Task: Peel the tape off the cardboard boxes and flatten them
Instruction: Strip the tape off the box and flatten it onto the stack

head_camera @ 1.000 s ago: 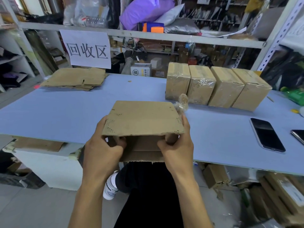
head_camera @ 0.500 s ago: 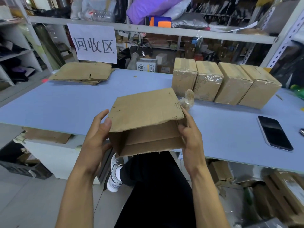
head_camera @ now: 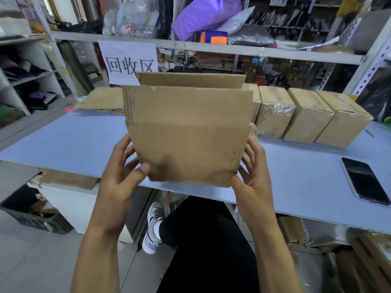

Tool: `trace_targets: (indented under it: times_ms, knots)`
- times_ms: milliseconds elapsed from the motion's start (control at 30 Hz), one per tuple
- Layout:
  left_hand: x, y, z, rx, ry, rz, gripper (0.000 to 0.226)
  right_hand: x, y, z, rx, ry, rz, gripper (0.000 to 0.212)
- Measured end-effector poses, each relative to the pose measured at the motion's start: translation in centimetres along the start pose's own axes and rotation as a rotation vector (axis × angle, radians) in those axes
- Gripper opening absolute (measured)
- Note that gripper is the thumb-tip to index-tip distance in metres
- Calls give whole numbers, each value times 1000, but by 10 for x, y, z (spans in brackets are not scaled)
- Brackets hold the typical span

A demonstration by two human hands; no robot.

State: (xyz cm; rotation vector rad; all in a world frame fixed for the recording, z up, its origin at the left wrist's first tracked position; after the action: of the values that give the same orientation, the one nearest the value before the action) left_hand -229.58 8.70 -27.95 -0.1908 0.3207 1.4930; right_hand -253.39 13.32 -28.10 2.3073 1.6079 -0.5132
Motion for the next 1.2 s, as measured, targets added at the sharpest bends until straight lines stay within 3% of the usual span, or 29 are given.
trace_targets:
  times_ms: [67,167,233,333,433,467,533,633,767,867,1067,1200]
  knots:
    - [2,1,3,60,-54,12,45,1,1,0,-116,49,24,54]
    - [2,0,1,189,-192,127,82,2,-2,3,-280,196,61,25]
    - [2,1,2,199,-243,185,92,4,-2,2,-295,257,49,38]
    - [3,6,3,136,-240,220,66,6,5,0,-209,309,72,64]
    - [2,4,1,135,-204,226,21,7,7,3,-201,308,102,54]
    - [1,4,1,124,-192,204,15,6,7,5,-235,291,93,45]
    - [0,4,1,41,-185,142,39,6,7,8,-243,272,77,40]
    - [0,8,1,-68,-196,168,55,5,12,6,-137,218,38,66]
    - [4,16,2,-229,-204,387,55,8,21,3,-128,211,53,45]
    - [7,20,3,-405,-199,506,53,13,27,0,61,200,153,40]
    - [10,27,11,-699,-104,515,38,15,27,1,273,214,336,46]
    - [9,25,18,-655,-15,434,31,14,20,6,403,266,326,52]
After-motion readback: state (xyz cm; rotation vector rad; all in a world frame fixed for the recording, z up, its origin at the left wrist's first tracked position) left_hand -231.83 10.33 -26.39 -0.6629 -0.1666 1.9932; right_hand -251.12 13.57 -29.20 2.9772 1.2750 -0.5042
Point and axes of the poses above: each hand's wrist, its own x-axis away from the middle knuckle, its own y-axis out of the palm, z = x × y, the point moved 4 cm from there along -x, towards the middle knuckle, and after that the axes turned 2 degrees about z, right-handed, at the moved point
